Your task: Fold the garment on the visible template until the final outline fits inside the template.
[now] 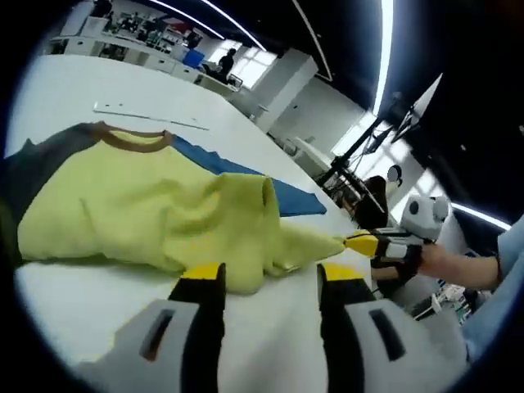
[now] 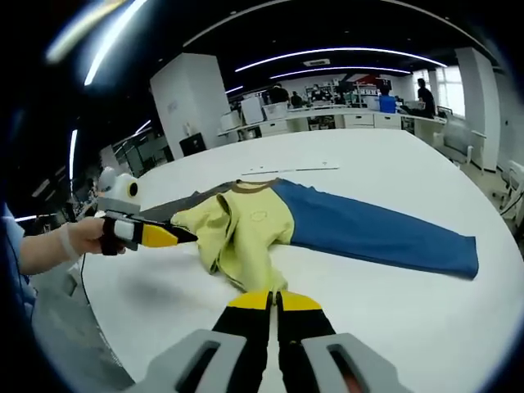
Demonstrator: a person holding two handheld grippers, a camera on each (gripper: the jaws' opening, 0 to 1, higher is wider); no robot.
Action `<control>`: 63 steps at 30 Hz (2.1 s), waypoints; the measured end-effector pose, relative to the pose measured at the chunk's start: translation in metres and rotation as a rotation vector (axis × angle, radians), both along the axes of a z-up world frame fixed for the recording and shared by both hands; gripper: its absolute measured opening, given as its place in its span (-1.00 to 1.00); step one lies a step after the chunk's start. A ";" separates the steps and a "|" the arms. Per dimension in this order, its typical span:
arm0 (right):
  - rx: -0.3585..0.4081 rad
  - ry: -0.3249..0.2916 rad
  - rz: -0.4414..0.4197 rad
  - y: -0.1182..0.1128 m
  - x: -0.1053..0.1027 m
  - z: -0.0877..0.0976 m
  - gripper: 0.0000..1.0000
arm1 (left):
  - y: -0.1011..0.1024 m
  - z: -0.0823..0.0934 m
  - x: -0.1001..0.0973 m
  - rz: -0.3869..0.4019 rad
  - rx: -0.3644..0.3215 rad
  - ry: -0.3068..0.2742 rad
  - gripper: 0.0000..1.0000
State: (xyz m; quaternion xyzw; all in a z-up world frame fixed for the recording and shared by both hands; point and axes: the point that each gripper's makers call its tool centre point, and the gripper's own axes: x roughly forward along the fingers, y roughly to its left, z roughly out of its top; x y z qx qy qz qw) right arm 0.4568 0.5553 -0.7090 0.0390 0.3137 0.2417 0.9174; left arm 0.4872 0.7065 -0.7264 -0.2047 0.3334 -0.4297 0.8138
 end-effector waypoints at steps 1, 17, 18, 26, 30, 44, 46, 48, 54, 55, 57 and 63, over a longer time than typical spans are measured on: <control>0.001 0.000 0.000 0.000 0.000 0.000 -1.00 | 0.000 0.000 -0.001 0.006 -0.006 0.004 -0.17; 0.009 0.006 -0.006 0.000 0.000 -0.002 -1.00 | -0.001 -0.022 -0.007 0.080 -0.017 0.107 -0.19; 0.009 0.007 -0.006 -0.001 0.000 -0.002 -1.00 | -0.003 -0.023 -0.007 0.081 -0.018 0.113 -0.19; 0.017 0.010 -0.017 -0.001 -0.001 -0.003 -1.00 | -0.010 -0.027 0.001 0.132 -0.035 0.144 -0.38; 0.019 0.012 -0.017 -0.002 -0.002 -0.004 -1.00 | -0.010 -0.034 0.002 0.135 -0.036 0.155 -0.56; 0.022 0.022 -0.022 -0.002 -0.004 -0.007 -1.00 | -0.009 -0.043 0.010 0.181 -0.071 0.200 -0.96; 0.022 0.024 -0.023 -0.002 -0.005 -0.008 -1.00 | -0.009 -0.044 0.011 0.188 -0.074 0.204 -1.00; 0.020 0.025 -0.022 -0.002 -0.005 -0.009 -1.00 | -0.010 -0.043 0.011 0.191 -0.081 0.207 -1.00; 0.021 0.028 -0.022 -0.002 -0.005 -0.009 -1.00 | -0.006 -0.042 0.006 0.182 -0.082 0.200 -1.00; 0.020 0.027 -0.022 -0.001 -0.006 -0.009 -1.00 | -0.004 -0.041 0.005 0.181 -0.086 0.200 -1.00; 0.020 0.028 -0.020 -0.001 -0.006 -0.009 -1.00 | 0.000 -0.038 0.002 0.178 -0.085 0.194 -1.00; 0.018 0.024 -0.015 -0.001 -0.006 -0.008 -1.00 | 0.019 -0.031 -0.005 0.176 -0.086 0.181 -1.00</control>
